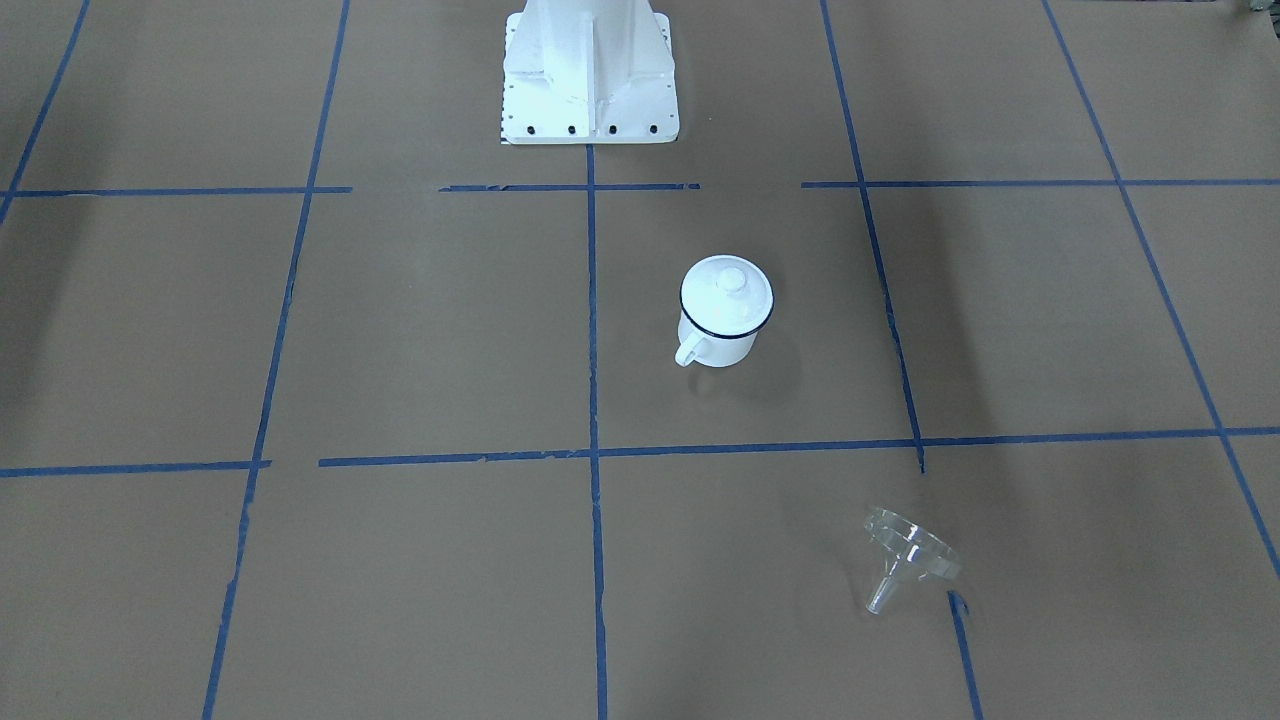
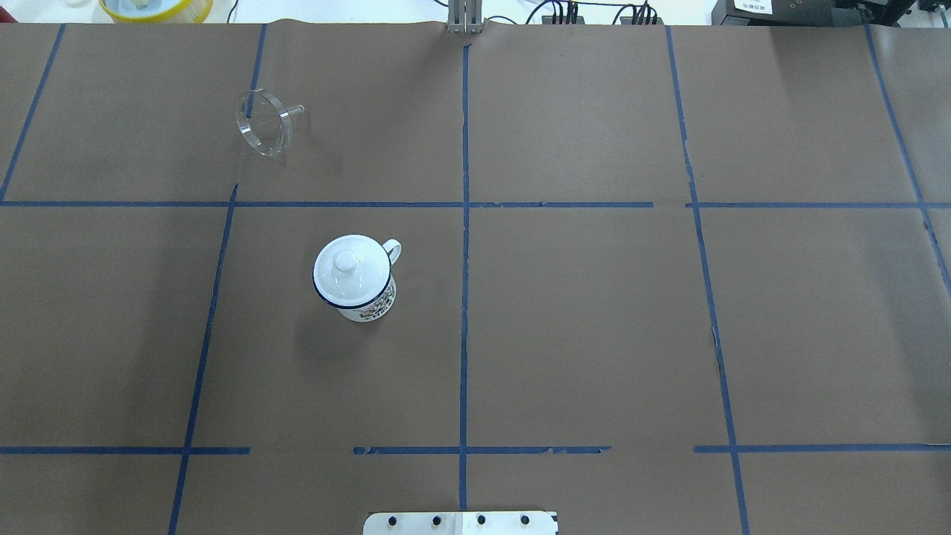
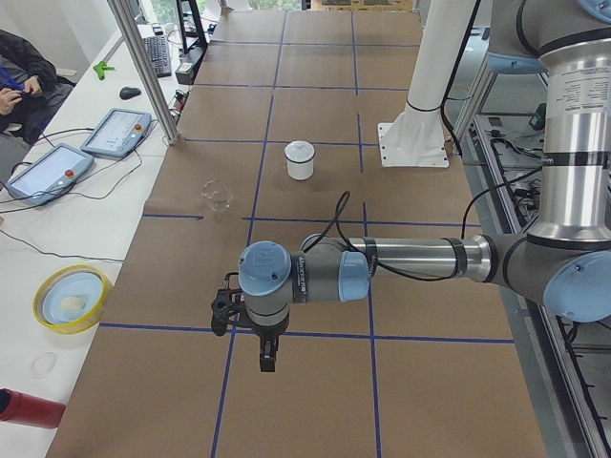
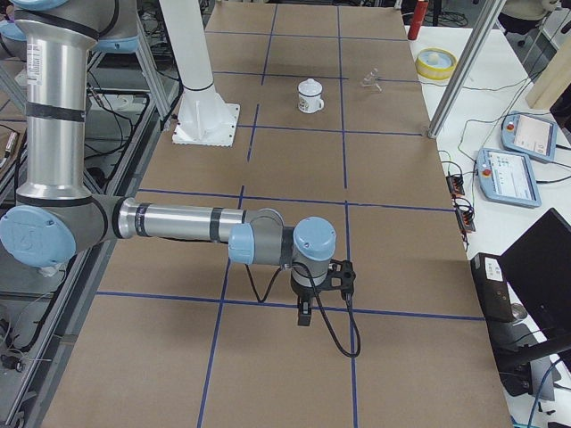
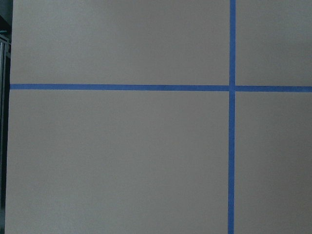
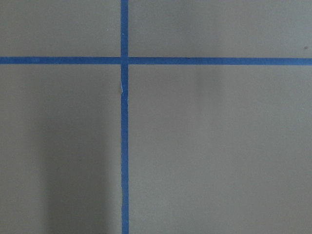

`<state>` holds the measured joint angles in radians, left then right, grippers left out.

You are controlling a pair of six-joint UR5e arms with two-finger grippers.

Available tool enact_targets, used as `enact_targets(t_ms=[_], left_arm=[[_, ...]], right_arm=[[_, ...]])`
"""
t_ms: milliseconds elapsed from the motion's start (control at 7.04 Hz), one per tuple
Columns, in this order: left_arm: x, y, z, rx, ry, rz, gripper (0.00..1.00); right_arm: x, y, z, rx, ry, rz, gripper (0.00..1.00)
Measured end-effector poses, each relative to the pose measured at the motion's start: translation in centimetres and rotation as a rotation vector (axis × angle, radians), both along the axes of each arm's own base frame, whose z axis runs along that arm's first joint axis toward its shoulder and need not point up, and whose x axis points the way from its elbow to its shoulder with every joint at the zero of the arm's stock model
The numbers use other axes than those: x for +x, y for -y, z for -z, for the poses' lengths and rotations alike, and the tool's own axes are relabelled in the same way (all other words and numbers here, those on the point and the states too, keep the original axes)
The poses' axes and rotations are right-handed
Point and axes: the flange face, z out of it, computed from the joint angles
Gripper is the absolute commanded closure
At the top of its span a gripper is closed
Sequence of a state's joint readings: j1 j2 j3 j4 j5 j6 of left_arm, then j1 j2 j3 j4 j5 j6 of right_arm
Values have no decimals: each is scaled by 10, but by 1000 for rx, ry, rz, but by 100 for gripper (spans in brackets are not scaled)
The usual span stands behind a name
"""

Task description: Remove funnel from cup

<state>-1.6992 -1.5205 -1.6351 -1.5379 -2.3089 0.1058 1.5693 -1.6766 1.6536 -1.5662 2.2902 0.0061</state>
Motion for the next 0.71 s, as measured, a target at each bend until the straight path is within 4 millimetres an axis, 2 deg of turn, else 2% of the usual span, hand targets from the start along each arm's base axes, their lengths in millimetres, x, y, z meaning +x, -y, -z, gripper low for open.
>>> enact_targets(t_ms=[710], left_arm=[[0, 1, 6, 28, 2, -1, 0]], right_arm=[[0, 0, 0, 0, 0, 0, 0]])
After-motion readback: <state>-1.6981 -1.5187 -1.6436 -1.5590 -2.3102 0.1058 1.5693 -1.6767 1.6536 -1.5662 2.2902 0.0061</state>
